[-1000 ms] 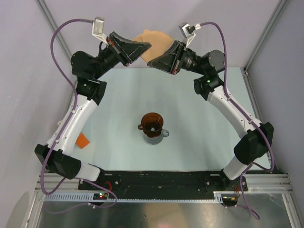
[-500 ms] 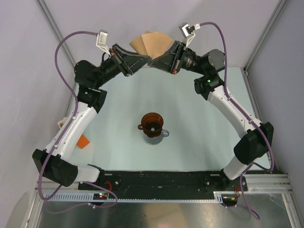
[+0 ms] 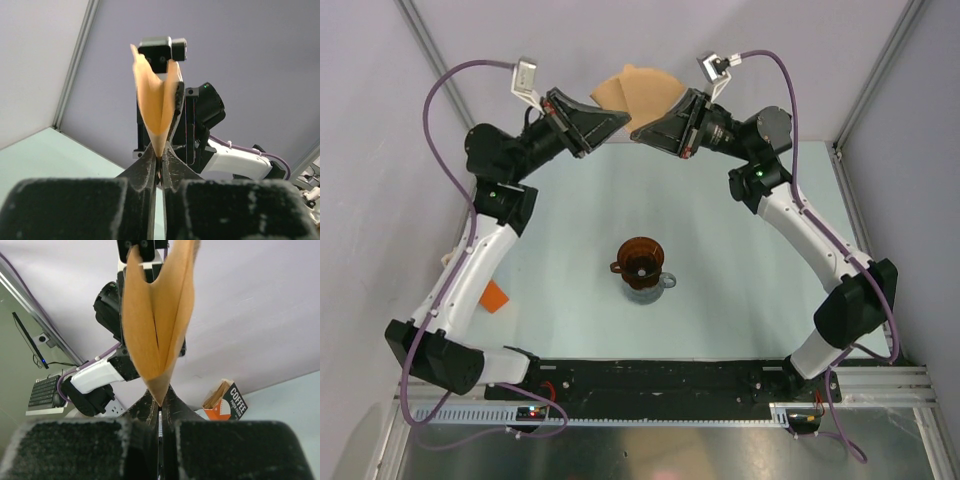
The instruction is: Place the coffee filter in the dripper
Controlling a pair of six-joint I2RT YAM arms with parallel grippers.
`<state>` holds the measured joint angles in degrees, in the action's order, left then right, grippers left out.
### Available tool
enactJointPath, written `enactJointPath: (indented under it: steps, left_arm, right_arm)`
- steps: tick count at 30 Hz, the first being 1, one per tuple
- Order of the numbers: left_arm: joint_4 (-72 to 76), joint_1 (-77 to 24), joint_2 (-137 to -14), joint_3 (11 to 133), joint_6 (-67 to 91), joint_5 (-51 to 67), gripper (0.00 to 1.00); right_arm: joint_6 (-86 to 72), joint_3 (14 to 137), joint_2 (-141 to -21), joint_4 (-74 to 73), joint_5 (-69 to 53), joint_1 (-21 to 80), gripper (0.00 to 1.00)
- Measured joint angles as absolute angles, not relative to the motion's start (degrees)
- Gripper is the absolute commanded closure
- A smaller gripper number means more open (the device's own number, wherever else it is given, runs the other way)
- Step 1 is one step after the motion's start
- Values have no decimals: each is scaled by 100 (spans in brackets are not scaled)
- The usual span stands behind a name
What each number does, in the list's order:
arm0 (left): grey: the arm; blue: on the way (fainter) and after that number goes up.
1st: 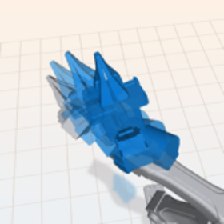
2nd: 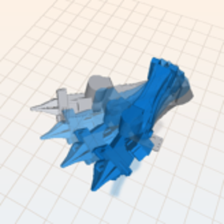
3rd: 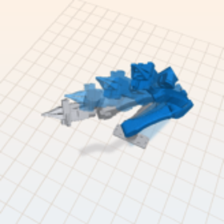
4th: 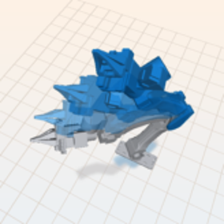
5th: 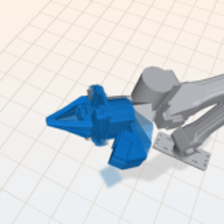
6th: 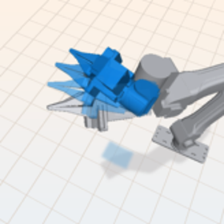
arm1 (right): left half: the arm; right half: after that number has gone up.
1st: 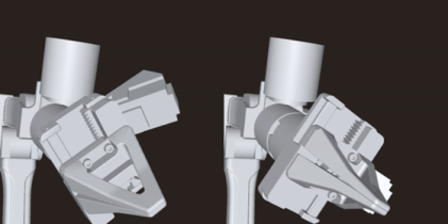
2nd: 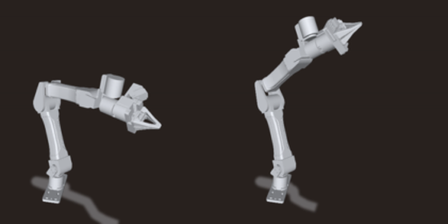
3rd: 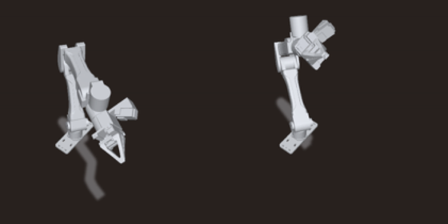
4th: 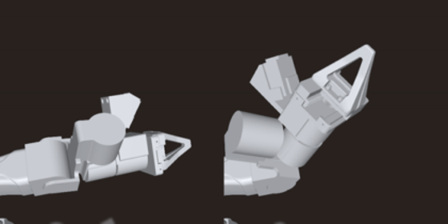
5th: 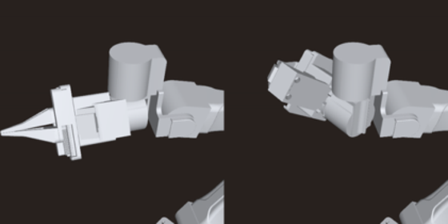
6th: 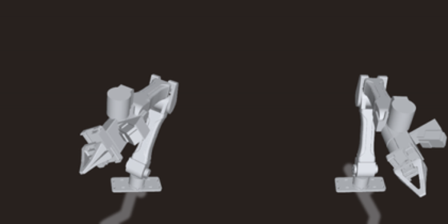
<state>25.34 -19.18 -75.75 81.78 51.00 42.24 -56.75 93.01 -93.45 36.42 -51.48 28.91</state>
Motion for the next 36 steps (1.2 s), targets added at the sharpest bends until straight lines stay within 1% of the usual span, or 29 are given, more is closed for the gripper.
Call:
enactJointPath:
  steps: [3,7,10,12,14,15,17,21,23,25,28,30,32,35,36]
  left_arm:
    - [2517,-1787,-7575,8361,5100,4219,89]
    - [2552,-1614,-7575,8604,5100,4202,92]
    - [2556,-1516,-7577,8755,5103,4226,92]
    - [2552,-1470,-7612,8827,5100,4274,83]
    - [2554,-1387,-7690,8952,5074,4263,63]
    - [2556,-1323,-7719,9008,5039,4239,52]
    - [2569,-1135,-7736,9089,5002,4200,37]
    - [2672,-947,-7658,8973,4954,4200,17]
    - [2676,-950,-7533,8724,4943,4237,9]
    - [2679,-996,-7391,8405,4941,4292,4]
    - [2650,-1140,-7264,8066,4893,4379,1]
    - [2637,-1343,-7220,7915,4847,4394,2]
    - [2635,-1531,-7218,7861,4801,4397,4]
    - [2637,-1754,-7223,7865,4794,4390,14]
    - [2648,-1782,-7229,7876,4799,4388,21]
  right_arm:
    - [-5673,9264,-9312,3656,-5148,2891,100]
    - [-5673,9212,-9277,3656,-5153,2891,100]
    - [-5673,9155,-9242,3671,-5148,2891,100]
    - [-5673,9137,-9212,3701,-5144,2893,100]
    - [-5664,9083,-9155,3715,-5168,2884,100]
    - [-5647,9059,-9131,3715,-5183,2875,100]
    - [-5610,9043,-9115,3712,-5194,2862,100]
    - [-5518,9043,-9115,3712,-5190,2829,100]
    - [-5478,9043,-9115,3712,-5186,2825,100]
    - [-5435,9043,-9113,3710,-5172,2825,100]
    - [-5406,9043,-9115,3710,-5162,2827,100]
    - [-5393,9048,-9115,3710,-5155,2836,100]
    - [-5391,9061,-9115,3708,-5153,2853,100]
    - [-5389,9078,-9115,3708,-5164,2906,100]
    - [-5389,9078,-9115,3708,-5175,2919,100]
